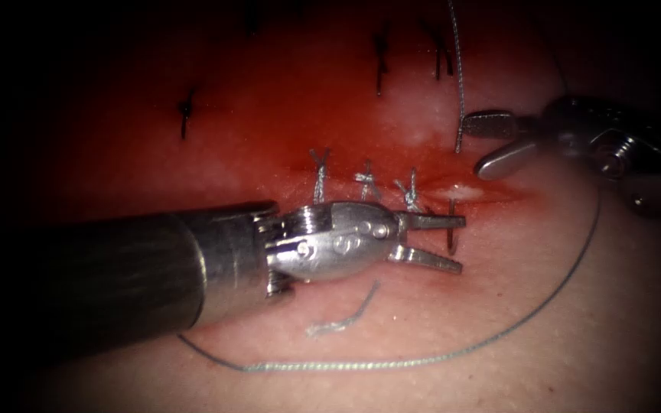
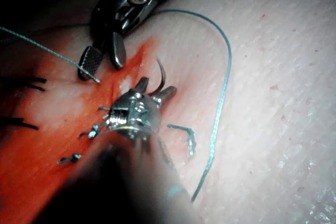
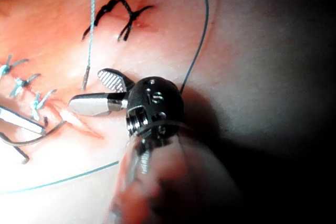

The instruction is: Wound Closure

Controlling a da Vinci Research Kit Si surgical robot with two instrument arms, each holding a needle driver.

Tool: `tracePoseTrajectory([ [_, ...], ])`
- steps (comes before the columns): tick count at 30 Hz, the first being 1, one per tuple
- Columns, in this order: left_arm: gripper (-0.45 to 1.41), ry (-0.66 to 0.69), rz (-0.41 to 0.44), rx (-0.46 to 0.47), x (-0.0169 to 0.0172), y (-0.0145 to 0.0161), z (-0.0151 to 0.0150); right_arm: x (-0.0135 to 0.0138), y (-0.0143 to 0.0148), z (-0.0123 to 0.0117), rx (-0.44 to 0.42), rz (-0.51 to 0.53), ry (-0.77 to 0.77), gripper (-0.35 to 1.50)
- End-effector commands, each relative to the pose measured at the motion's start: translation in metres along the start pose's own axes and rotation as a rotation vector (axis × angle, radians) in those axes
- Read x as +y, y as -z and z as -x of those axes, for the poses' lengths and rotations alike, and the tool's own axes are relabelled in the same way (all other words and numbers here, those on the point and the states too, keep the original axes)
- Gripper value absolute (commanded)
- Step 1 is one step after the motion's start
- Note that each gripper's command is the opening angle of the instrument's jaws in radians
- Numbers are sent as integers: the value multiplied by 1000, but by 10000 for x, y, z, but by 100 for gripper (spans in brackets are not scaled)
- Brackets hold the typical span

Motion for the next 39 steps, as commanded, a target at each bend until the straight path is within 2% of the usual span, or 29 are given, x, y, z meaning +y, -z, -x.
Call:
tracePoseTrajectory([
  [1, 41, -1, -3, -1, -6, -8, 1, 3, -10, 0, 1, -2, 1, 88],
  [3, 42, 1, -8, -4, -9, -11, 1, 3, -8, 0, 2, -1, 2, 88],
  [4, 32, 1, -11, -1, -11, -12, 1, 3, -8, 0, 1, -1, 2, 88],
  [5, -35, 5, -6, 3, -14, -13, 4, 3, -4, 0, 5, 7, 6, 88],
  [6, -45, 21, -1, 7, -14, -13, 5, 3, -2, -1, 5, 8, 12, 88],
  [9, -45, 132, 32, 31, -12, -12, 8, 2, 7, -5, 8, 18, 18, 88],
  [10, -45, 132, 32, 31, -12, -12, 8, 2, 7, -5, 8, 18, 18, 88],
  [12, -45, 235, 87, 73, -7, -9, 5, -1, 14, -8, 9, 33, 16, 88],
  [17, -45, 347, 143, 135, 0, -7, -7, -7, 15, -9, 10, 34, 12, 89],
  [18, -45, 392, 174, 156, 2, -6, -17, -10, 13, -8, 13, 35, 12, 95],
  [20, -45, 400, 186, 161, 3, -5, -22, -11, 12, -7, 11, 38, 18, 100],
  [22, -45, 450, 210, 200, 2, 1, -39, -12, 6, -7, 6, 24, 30, 118],
  [26, -45, 541, 252, 238, 4, 11, -58, -13, 4, -8, -12, 8, 114, 123],
  [29, -45, 604, 283, 253, 8, 18, -68, -13, 4, -8, -66, 14, 163, 128],
  [33, -45, 608, 296, 271, 10, 27, -77, -14, 4, -8, -89, 10, 187, 131],
  [35, -45, 543, 256, 278, 8, 32, -79, -16, 6, -8, -90, 6, 193, 121],
  [37, -45, 426, 187, 272, 3, 38, -82, -20, 9, -10, -86, 0, 189, 103],
  [38, -45, 426, 187, 272, 3, 38, -82, -20, 9, -10, -86, 0, 189, 103],
  [39, -45, 368, 157, 267, 1, 41, -84, -23, 11, -12, -84, 6, 192, 101],
])
